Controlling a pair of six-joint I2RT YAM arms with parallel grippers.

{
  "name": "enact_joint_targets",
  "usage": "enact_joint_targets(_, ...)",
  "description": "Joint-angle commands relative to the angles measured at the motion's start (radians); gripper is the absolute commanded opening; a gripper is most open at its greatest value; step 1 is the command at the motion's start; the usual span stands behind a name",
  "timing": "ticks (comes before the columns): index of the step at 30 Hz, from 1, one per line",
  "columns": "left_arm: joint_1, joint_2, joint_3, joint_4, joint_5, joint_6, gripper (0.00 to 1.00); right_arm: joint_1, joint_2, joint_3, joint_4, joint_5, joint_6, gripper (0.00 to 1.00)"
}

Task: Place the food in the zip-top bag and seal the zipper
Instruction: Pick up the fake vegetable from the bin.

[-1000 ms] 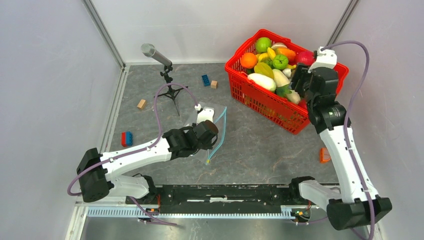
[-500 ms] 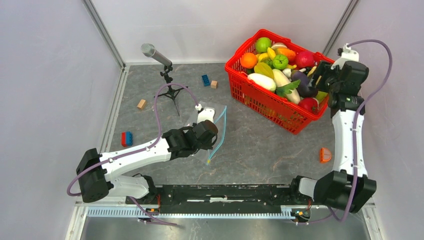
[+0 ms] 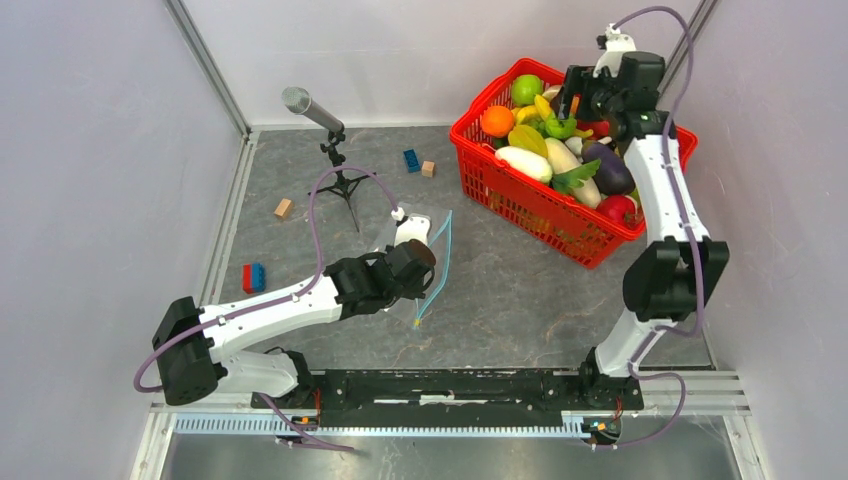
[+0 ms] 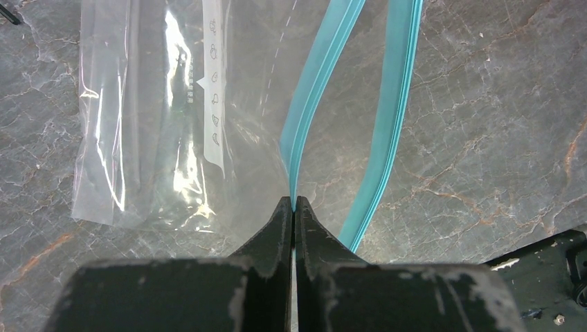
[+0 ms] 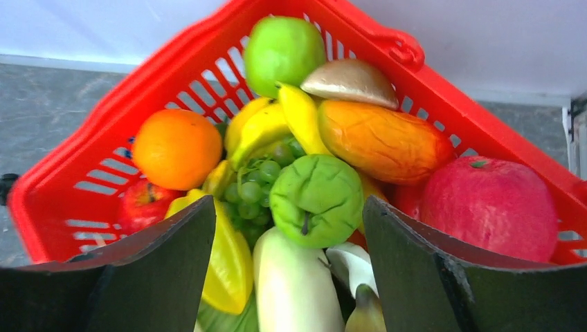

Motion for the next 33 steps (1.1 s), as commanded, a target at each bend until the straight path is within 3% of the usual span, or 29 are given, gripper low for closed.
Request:
enact_joint_targets(1,0.005,-0.020,0.021,0.036,0.004,0.036,0.02,0.021,0.084,0.078,-0.066,0.079,-0.052,0.82)
enact_joint_targets(9,0.006,-0.023,0.018,0.030,0.013,0.027,0.02,0.078,0.156,0.083,-0.112,0.187,-0.088,0.81)
enact_joint_targets(16,0.006,-0.031,0.019,0.028,0.018,0.025,0.02,0.078,0.030,-0.016,-0.003,0.187,-0.070,0.41)
enact_joint_targets(23,0.007,-0.049,0.012,0.021,0.008,0.021,0.02,0.078,-0.183,-0.094,0.072,0.088,-0.059,0.42)
enact_joint_targets(28,0.007,-0.047,0.019,0.022,0.000,0.022,0.02,0.091,-0.451,-0.430,0.242,-0.151,0.066,0.43)
enact_joint_targets(33,0.010,-0.029,0.043,0.022,0.005,0.032,0.02,0.287,-0.741,-0.835,0.443,-0.270,0.166,0.44)
